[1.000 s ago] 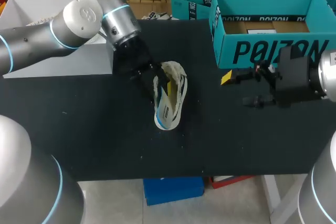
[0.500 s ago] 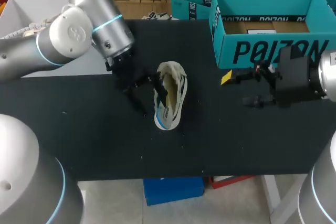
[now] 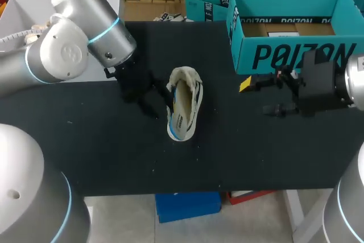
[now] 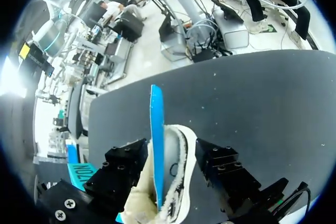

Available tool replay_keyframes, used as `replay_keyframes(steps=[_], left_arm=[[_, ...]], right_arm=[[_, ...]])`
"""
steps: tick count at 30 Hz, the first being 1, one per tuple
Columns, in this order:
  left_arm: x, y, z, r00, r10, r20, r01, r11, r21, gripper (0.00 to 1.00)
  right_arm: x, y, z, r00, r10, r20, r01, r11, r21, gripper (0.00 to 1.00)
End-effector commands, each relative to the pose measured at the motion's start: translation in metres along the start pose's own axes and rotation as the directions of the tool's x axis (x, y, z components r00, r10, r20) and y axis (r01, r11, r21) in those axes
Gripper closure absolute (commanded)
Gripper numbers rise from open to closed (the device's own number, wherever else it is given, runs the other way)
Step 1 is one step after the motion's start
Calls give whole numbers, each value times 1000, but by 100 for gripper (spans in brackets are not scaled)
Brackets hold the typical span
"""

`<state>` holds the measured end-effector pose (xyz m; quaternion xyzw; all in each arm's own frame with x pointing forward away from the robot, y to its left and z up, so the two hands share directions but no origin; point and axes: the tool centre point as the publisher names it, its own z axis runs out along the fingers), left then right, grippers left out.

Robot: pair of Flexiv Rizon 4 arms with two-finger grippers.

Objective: Take the shoe out of the shoebox, open the shoe tongue, remove and reinsert the insole, then place the shoe into the shoebox

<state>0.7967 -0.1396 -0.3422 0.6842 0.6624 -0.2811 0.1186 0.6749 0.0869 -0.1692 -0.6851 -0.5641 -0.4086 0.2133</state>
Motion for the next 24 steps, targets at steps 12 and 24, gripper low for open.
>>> replay_keyframes(steps=[12, 24], left_arm=[[0, 10, 17, 992, -66, 112, 81, 987, -137, 44], [-13, 16, 24, 991, -48, 125, 68, 985, -161, 53]], right_arm=[[0, 0, 1, 1000, 0, 0, 0, 1000, 0, 0], [0, 0, 1, 1000, 0, 0, 0, 1000, 0, 0]])
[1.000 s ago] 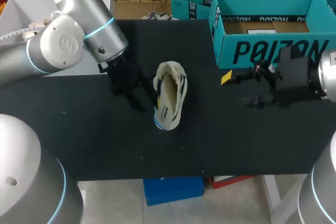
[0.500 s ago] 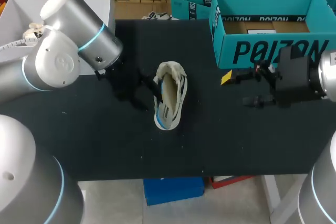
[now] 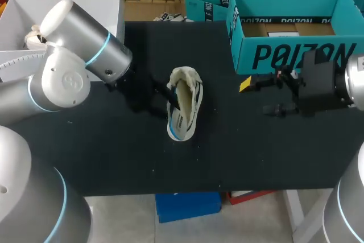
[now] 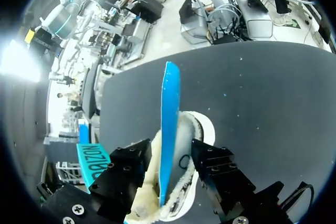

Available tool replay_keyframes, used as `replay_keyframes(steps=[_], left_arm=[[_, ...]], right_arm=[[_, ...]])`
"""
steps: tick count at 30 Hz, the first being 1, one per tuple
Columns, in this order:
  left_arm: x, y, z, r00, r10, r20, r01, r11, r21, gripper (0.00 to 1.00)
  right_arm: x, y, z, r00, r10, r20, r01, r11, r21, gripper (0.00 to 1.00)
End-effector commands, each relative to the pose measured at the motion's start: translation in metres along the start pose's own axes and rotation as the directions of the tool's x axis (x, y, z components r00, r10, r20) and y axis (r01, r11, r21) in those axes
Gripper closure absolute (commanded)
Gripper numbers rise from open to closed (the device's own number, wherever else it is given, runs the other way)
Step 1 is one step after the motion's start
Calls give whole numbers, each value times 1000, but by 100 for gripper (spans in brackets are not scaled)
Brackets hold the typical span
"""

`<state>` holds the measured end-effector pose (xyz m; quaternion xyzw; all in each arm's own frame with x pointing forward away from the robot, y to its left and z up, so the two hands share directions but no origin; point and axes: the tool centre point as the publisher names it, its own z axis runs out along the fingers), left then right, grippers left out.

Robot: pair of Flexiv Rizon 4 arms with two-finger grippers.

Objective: Take the shoe out of the shoebox, open the shoe tongue, remove and reinsert the insole, then place the shoe into the shoebox

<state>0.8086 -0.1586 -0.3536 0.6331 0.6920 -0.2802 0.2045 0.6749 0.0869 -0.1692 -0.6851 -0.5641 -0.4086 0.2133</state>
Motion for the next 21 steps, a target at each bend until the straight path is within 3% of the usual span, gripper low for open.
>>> replay_keyframes(steps=[1, 3, 6, 11, 14, 21], left_arm=[[-1, -1, 9, 1000, 4, -18, -4, 1000, -21, 53], [0, 0, 10, 1000, 11, -28, -12, 999, -44, 57], [3, 3, 10, 1000, 2, -24, -4, 998, -64, 71], [5, 9, 8, 1000, -8, -15, 7, 995, -98, 75], [6, 11, 8, 1000, -8, -17, 6, 994, -109, 90], [5, 12, 8, 1000, 4, -12, -6, 991, -132, 100]], right_arm=[[0, 0, 1, 1000, 0, 0, 0, 1000, 0, 0], [0, 0, 1, 1000, 0, 0, 0, 1000, 0, 0], [0, 0, 1, 1000, 0, 0, 0, 1000, 0, 0], [0, 0, 1, 1000, 0, 0, 0, 1000, 0, 0], [0, 0, 1, 1000, 0, 0, 0, 1000, 0, 0], [0, 0, 1, 1000, 0, 0, 0, 1000, 0, 0]])
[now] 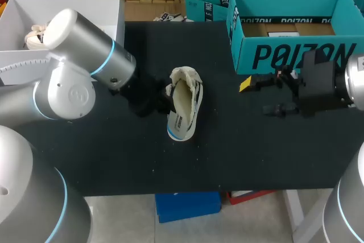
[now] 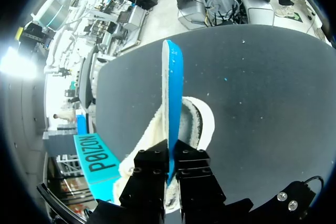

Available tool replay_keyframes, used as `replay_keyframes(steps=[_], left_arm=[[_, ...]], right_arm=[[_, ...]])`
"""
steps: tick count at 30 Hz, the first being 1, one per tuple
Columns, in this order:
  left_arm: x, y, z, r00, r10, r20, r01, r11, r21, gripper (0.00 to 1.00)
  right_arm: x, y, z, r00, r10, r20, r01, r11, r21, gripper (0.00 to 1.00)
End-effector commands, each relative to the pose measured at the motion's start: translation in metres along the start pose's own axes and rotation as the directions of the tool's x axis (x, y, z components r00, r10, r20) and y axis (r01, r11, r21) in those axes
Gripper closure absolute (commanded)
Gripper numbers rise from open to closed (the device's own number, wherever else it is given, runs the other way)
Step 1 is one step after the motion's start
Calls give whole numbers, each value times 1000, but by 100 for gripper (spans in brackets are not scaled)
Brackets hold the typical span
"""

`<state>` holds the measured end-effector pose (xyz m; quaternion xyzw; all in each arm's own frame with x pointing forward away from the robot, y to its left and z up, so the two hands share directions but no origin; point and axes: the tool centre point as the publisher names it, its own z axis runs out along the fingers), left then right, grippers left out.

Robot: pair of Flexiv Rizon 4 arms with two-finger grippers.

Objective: Take the shoe out of the shoebox, open the shoe tongue, remove and reinsert the insole, then place the shoe into the shoebox

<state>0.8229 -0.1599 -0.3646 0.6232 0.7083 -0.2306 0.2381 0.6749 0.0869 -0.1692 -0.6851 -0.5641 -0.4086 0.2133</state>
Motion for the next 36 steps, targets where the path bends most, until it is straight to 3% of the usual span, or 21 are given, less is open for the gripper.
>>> replay_keyframes(steps=[1, 12, 22, 36], left_arm=[[0, -4, 0, 1000, 0, 13, 0, 1000, 3, 100], [-4, -24, -8, 996, -27, 82, 18, 994, 104, 100], [-8, -37, -16, 995, -24, 101, 12, 993, 119, 100], [-8, -15, -5, 992, -43, 115, 30, 993, 113, 100]], right_arm=[[0, 0, 1, 1000, 0, 0, 0, 1000, 0, 0], [0, 0, 1, 1000, 0, 0, 0, 1000, 0, 0], [0, 0, 1, 1000, 0, 0, 0, 1000, 0, 0], [0, 0, 1, 1000, 0, 0, 0, 1000, 0, 0]])
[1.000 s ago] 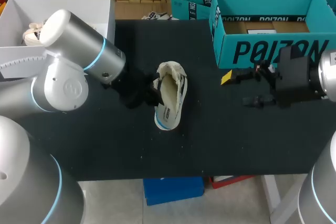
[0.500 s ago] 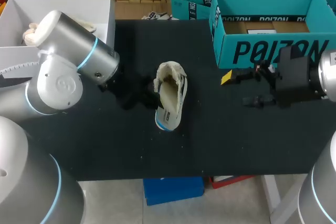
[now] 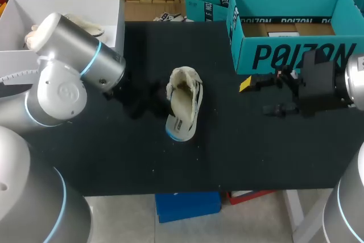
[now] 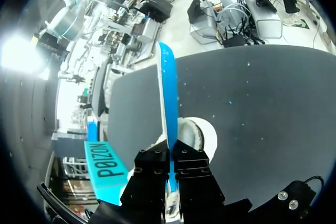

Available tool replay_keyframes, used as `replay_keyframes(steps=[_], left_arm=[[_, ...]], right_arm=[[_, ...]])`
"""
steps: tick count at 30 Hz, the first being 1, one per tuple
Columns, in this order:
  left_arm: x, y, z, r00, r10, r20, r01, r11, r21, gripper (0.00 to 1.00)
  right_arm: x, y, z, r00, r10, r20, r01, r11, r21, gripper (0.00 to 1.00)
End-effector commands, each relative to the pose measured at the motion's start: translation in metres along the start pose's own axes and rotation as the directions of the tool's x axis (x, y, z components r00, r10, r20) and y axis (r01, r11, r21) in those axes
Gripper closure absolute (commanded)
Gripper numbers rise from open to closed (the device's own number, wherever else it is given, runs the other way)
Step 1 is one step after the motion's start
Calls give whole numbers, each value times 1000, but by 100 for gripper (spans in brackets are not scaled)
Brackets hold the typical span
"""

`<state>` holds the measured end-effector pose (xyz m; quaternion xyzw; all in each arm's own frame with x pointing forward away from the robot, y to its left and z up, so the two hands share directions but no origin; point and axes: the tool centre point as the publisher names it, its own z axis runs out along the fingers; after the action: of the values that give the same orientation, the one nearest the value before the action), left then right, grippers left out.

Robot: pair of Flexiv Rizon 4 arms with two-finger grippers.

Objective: Take the shoe out of the shoebox, open the shoe tongue, remove and reinsert the insole, then place the shoe into the shoebox

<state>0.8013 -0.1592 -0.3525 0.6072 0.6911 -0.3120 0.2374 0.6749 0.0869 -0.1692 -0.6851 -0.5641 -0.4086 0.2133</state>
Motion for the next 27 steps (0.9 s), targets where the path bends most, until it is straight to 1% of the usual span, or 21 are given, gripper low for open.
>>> replay_keyframes(steps=[1, 7, 15, 20, 27], left_arm=[[-3, 9, 6, 1000, 5, 3, -5, 1000, -10, 100], [-5, 16, 6, 1000, 16, 2, -16, 999, -32, 100], [1, 29, 10, 1000, 7, -1, -7, 998, -59, 100], [2, 38, 11, 1000, 7, 1, -6, 996, -89, 100], [-1, 45, 13, 1000, 19, -15, -21, 990, -138, 100]], right_arm=[[0, 0, 1, 1000, 0, 0, 0, 1000, 0, 0], [0, 0, 1, 1000, 0, 0, 0, 1000, 0, 0], [0, 0, 1, 1000, 0, 0, 0, 1000, 0, 0], [0, 0, 1, 1000, 0, 0, 0, 1000, 0, 0], [0, 0, 1, 1000, 0, 0, 0, 1000, 0, 0]])
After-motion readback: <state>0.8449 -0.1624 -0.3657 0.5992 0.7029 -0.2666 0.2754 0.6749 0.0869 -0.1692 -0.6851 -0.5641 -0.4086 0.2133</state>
